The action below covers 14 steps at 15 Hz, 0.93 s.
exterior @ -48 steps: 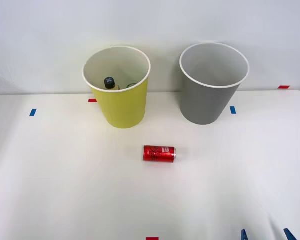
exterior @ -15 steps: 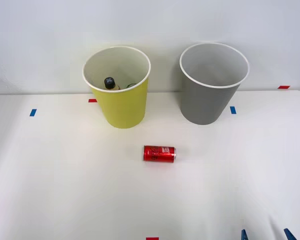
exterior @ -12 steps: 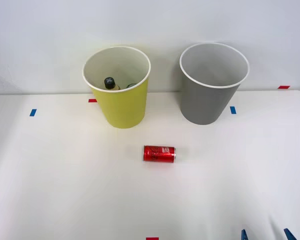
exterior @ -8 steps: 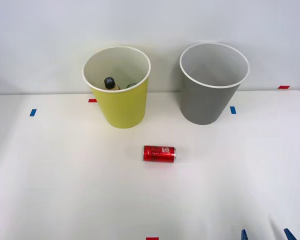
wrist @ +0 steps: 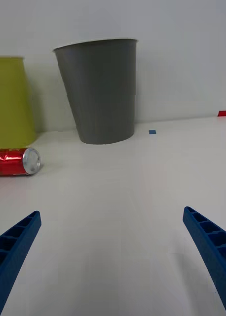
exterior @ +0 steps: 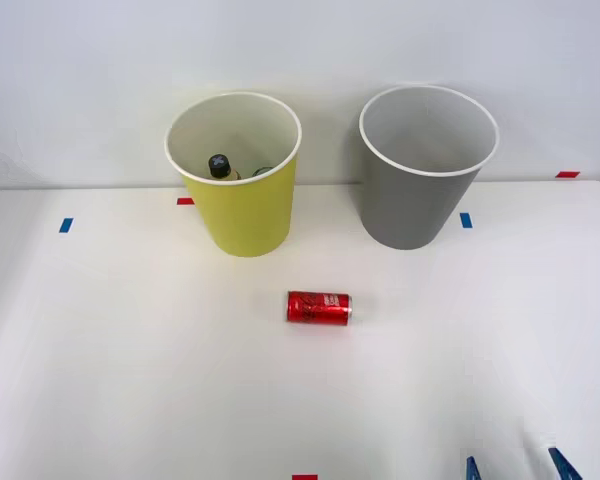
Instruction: Put cans in the gray bin, plastic bottles in the light green bin
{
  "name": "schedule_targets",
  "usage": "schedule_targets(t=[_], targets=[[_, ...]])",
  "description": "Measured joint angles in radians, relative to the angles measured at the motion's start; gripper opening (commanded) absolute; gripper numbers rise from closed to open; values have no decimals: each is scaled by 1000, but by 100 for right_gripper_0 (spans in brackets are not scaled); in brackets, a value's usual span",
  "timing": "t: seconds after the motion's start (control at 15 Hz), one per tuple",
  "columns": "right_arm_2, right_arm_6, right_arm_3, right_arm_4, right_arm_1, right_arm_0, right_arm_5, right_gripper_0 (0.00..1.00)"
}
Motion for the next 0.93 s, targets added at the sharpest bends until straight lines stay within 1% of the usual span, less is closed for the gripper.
schedule_targets(t=[0.13,0.33,0.47,0.6,0.87,0.93], targets=[[6,15,-48,13,-55,-2,0,100],[-4,37,-91,93,-174,-34,3,100],[-8,43,-121,143,-267,-78,32,100],[-5,46,-203,172,-351,-107,151,100],[23,41,-433,184,-500,-147,445,100],[36,39,-473,184,-535,-170,504,100]])
